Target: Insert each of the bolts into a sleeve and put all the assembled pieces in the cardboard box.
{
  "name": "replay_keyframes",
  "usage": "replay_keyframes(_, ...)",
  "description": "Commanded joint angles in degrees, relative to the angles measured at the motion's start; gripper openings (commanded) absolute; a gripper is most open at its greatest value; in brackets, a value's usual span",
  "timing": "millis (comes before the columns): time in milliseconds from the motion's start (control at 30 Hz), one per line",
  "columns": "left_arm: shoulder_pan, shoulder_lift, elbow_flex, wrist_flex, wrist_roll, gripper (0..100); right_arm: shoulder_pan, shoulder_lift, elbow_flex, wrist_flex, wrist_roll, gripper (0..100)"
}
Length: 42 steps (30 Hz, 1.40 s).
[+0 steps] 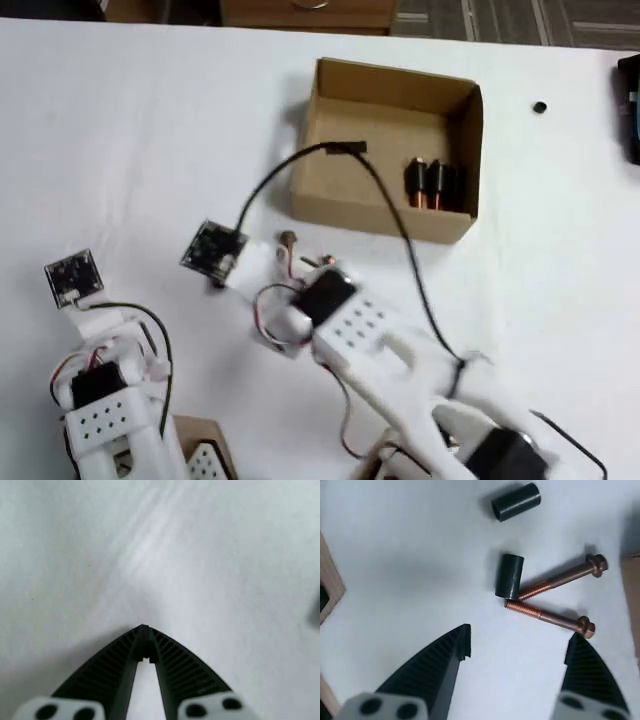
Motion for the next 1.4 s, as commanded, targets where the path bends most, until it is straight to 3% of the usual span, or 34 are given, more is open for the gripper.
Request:
replay_keyframes(0,-0.44,-0.62,-2.33,-0.97,0.26,2,0.57,8.22,-6.15,-1.01,3.08,29.4)
replay_keyframes(200,-0.44,-0.62,-2.33,-1.05,0.26,2,2.42,22.9,-16.88,-0.66,8.88,29.4)
replay_keyframes(500,-0.44,-0.62,-2.24,-2.99,0.26,2,2.24,37.67,-28.57,-0.66,8.88,29.4)
replay_keyframes(833,-0.35,-0.62,-2.24,-3.08,0.35,2,2.24,48.4,-31.21,-0.75,8.79,29.2)
replay_keyframes(933,-0.35,-0.62,-2.24,-3.08,0.35,2,2.24,48.75,-32.09,-0.57,8.79,23.0)
replay_keyframes(1133,-0.35,-0.62,-2.24,-3.08,0.35,2,2.24,48.84,-32.35,-0.22,8.62,1.1)
replay_keyframes(1367,-0.35,-0.62,-2.24,-3.08,0.35,2,2.42,47.96,-32.7,0.31,8.35,2.0)
